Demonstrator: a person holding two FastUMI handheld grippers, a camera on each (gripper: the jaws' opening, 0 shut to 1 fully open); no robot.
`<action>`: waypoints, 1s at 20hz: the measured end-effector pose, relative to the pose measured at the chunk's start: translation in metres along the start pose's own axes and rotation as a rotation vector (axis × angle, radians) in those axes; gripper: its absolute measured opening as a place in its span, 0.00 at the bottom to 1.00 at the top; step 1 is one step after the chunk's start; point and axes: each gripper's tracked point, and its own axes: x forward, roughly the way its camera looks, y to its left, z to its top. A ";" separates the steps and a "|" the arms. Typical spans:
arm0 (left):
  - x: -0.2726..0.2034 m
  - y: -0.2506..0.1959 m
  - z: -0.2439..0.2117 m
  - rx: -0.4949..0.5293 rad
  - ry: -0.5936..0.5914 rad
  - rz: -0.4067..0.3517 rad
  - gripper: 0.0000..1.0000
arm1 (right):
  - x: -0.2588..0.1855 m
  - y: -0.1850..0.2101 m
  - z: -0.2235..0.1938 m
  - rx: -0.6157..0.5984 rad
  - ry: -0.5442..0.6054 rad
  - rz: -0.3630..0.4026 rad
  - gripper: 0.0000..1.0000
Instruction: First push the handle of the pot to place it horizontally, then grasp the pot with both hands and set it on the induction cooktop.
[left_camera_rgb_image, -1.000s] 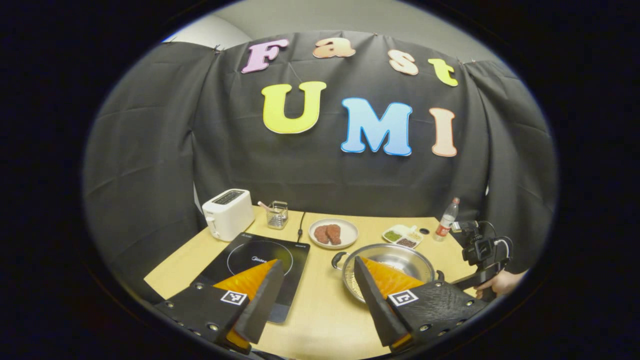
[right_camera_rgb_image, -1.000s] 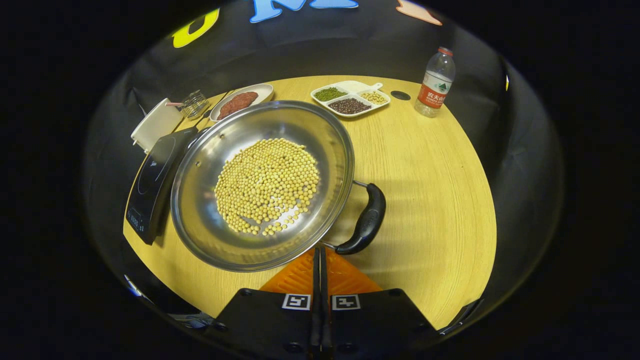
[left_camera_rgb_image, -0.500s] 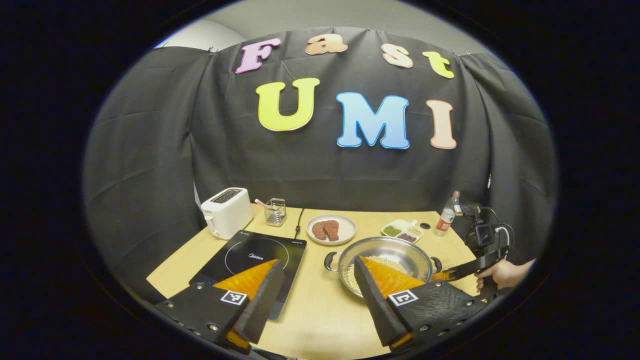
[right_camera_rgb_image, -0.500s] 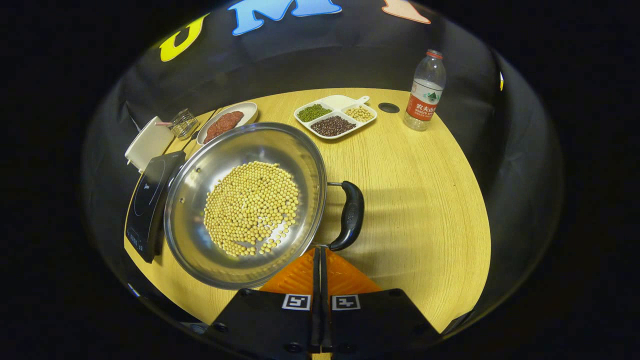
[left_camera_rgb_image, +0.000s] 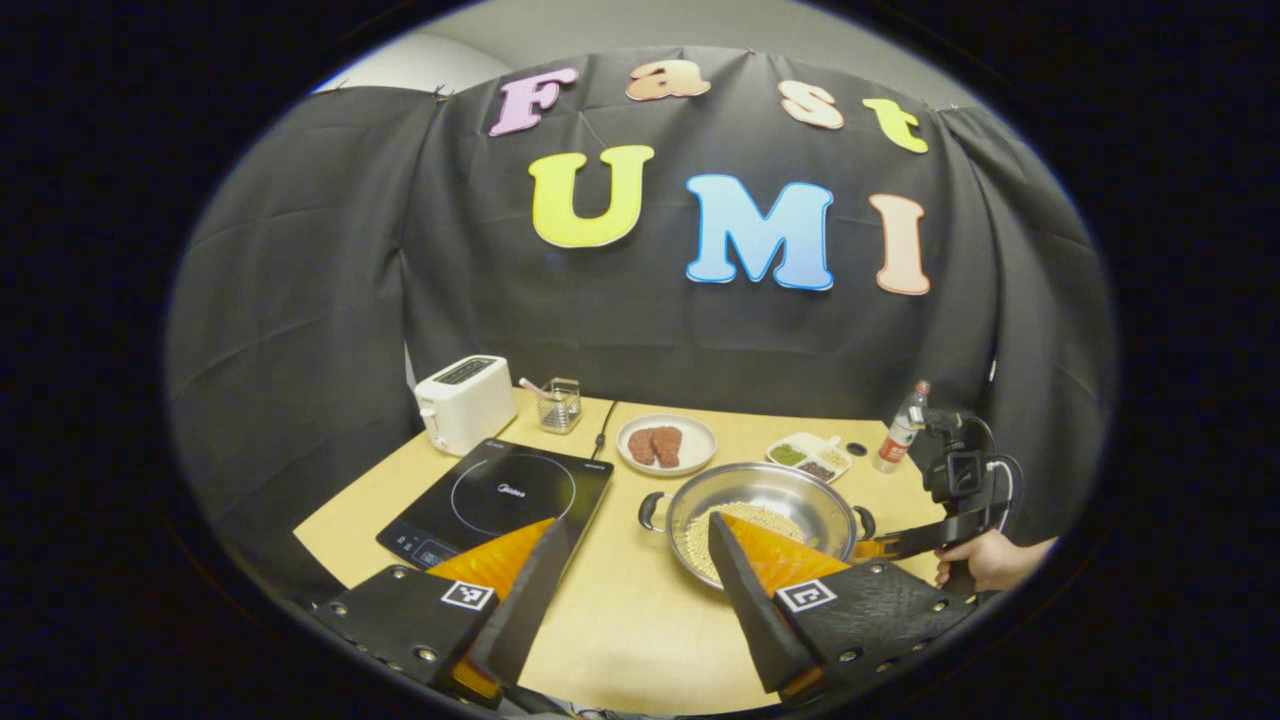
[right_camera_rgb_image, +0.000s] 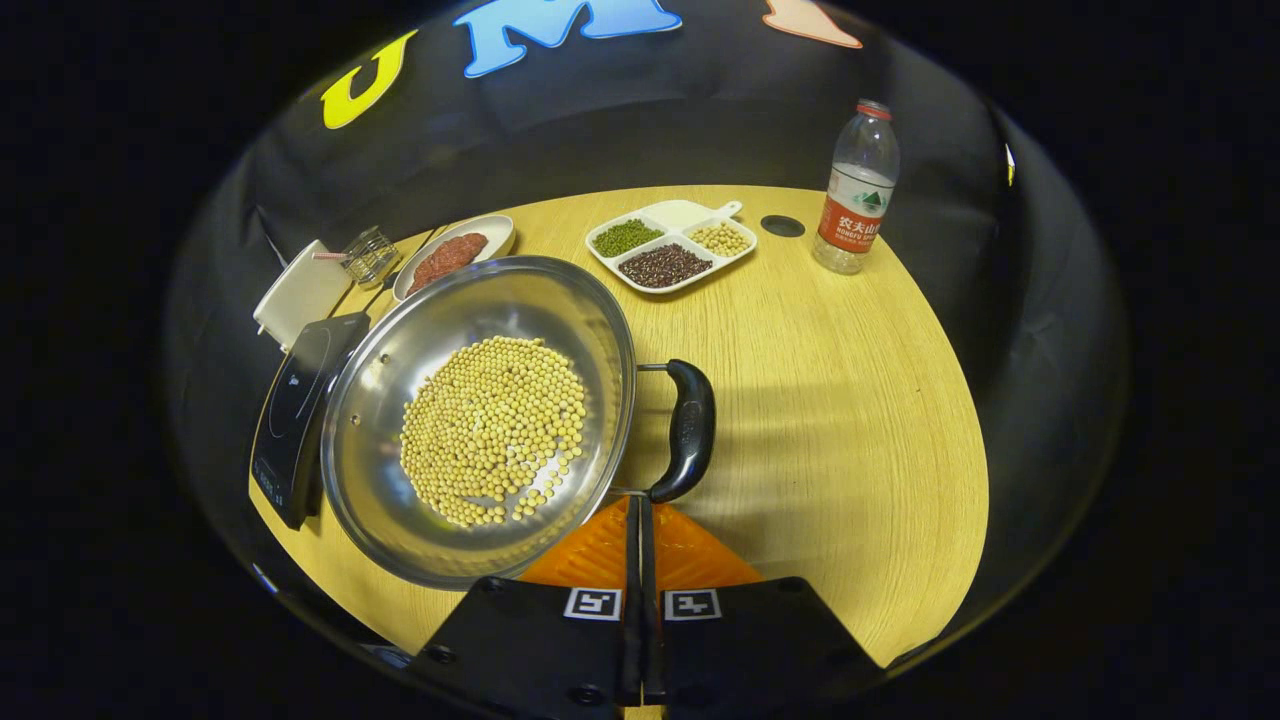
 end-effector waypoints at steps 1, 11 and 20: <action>0.000 0.000 0.000 -0.003 -0.001 0.001 0.87 | 0.000 -0.001 0.001 0.003 -0.007 -0.002 0.02; 0.051 0.009 0.022 0.003 -0.008 -0.094 0.84 | -0.039 -0.004 0.016 0.060 -0.098 -0.008 0.59; 0.171 0.006 -0.006 -0.027 0.165 -0.286 0.84 | -0.053 -0.008 0.074 0.118 -0.197 -0.065 0.98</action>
